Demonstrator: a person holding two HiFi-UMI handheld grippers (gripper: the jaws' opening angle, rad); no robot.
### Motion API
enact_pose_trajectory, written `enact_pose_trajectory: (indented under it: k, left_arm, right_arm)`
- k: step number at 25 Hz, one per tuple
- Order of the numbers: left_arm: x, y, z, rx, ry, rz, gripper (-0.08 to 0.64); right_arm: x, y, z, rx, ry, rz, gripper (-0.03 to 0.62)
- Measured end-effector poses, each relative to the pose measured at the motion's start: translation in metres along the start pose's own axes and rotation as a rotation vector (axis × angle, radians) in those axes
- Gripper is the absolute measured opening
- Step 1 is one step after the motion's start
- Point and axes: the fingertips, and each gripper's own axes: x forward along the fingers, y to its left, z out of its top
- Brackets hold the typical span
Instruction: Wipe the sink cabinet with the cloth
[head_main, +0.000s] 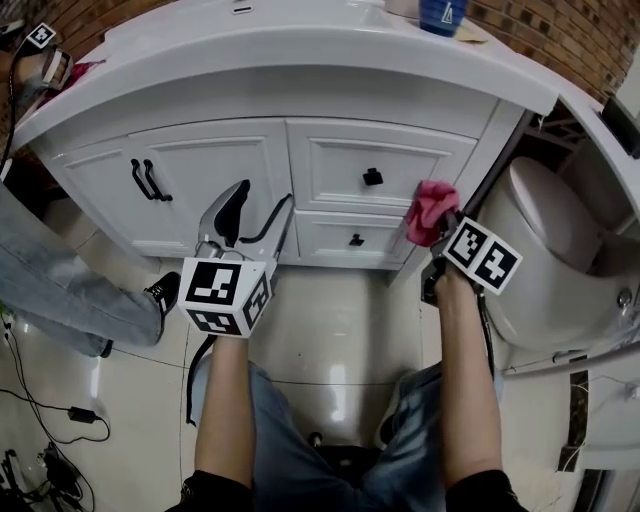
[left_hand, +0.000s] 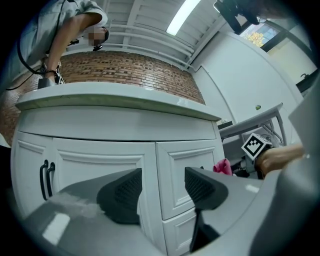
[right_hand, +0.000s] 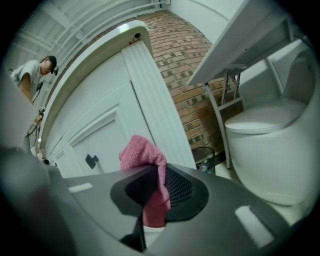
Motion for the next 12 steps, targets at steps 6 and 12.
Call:
enact_pose_trajectory:
  k: [6,12]
  left_arm:
    - [0.000,0.003,0.001,-0.012,-0.007,0.011,0.270]
    - [-0.008,0.009,0.004,-0.004,-0.010,0.028,0.270]
  right_arm:
    - [0.002,0.023,-0.024,-0.098,0.066,0.055,0.038]
    - [0.018,0.138,-0.081,-0.087,0.160,0.343,0.037]
